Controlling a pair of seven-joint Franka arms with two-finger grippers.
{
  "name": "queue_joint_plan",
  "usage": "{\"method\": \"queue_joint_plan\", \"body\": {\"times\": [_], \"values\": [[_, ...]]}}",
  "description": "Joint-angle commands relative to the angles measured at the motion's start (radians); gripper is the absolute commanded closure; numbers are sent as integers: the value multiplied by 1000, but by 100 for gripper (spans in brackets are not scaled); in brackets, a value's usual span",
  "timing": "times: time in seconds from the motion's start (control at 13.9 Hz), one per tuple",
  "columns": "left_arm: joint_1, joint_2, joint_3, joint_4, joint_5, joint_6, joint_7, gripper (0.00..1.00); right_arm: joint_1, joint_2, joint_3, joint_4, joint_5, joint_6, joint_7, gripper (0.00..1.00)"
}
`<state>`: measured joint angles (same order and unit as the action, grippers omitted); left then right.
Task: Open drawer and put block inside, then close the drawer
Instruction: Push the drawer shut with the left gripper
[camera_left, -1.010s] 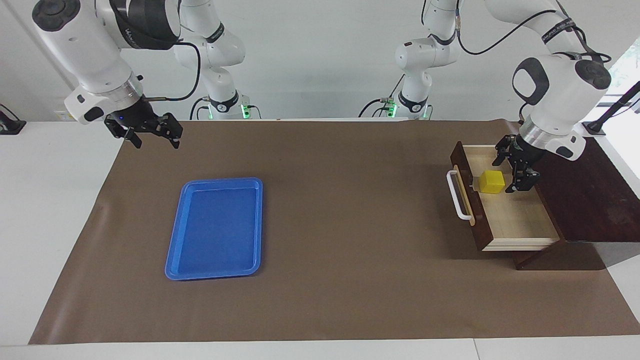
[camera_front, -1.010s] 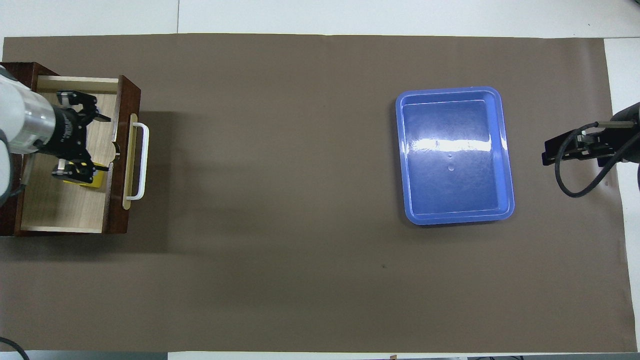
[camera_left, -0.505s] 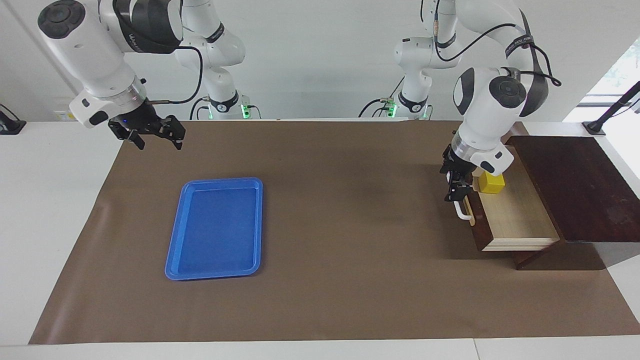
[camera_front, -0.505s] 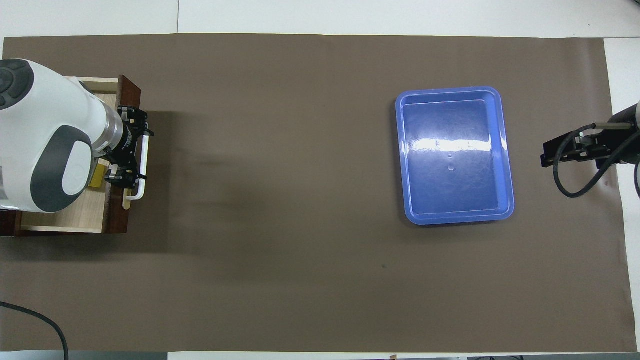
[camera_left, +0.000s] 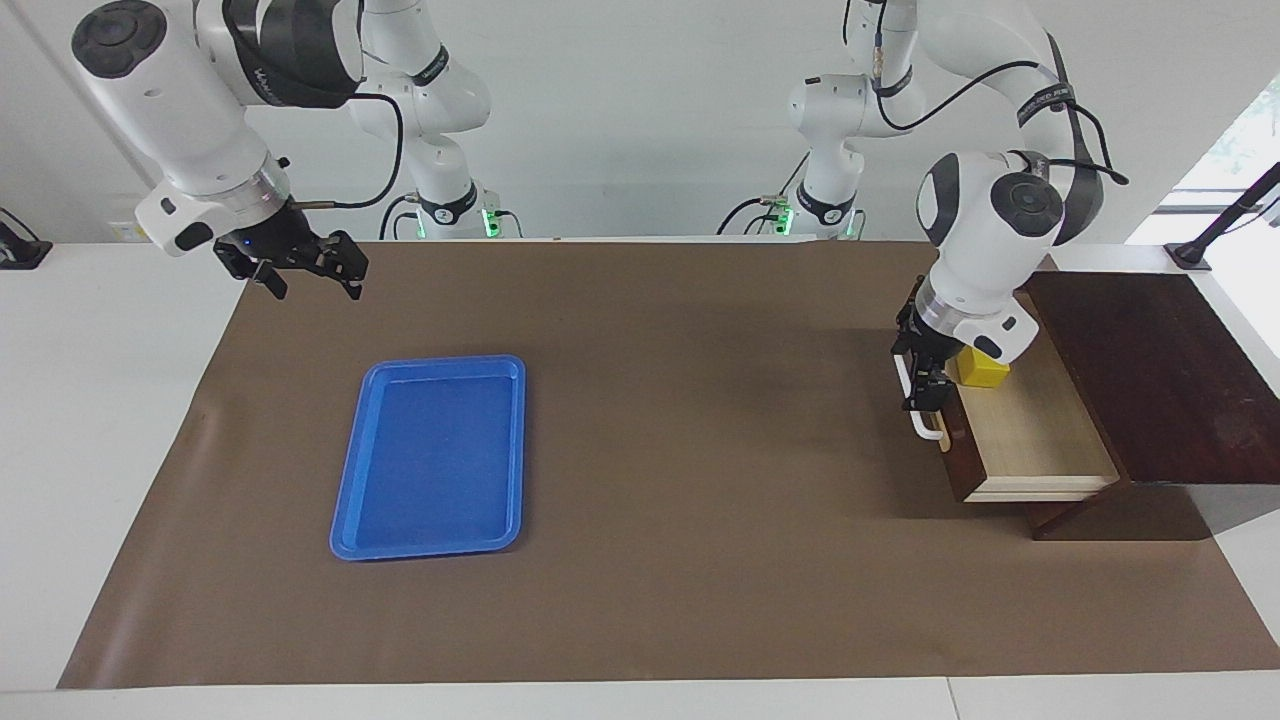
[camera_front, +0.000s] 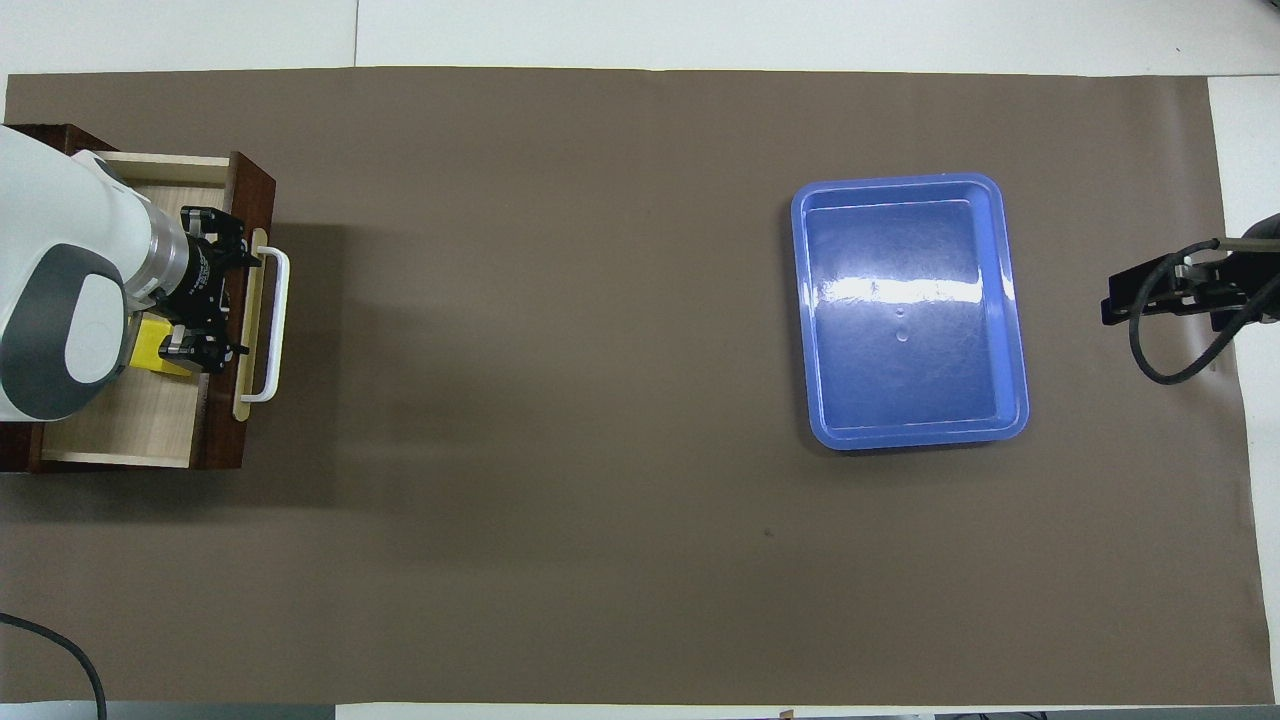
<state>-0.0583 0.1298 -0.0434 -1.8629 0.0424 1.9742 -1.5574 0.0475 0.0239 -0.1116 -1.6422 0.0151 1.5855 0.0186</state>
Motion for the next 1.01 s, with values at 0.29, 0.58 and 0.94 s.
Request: {"method": "queue_joint_plan", "body": {"times": [0.29,0.58,0.94], "values": [[147,-13,2,10,37,20,40,0,-41,-21,49,-24,-7,19,21,0],[224,-19,2,-4,37,28,138,0,-106,-21,118,-19,-9,19,21,0],[252,-25,2,-18,37,52,171,0,-98,-21,116,-24,-7,16,20,0]]}}
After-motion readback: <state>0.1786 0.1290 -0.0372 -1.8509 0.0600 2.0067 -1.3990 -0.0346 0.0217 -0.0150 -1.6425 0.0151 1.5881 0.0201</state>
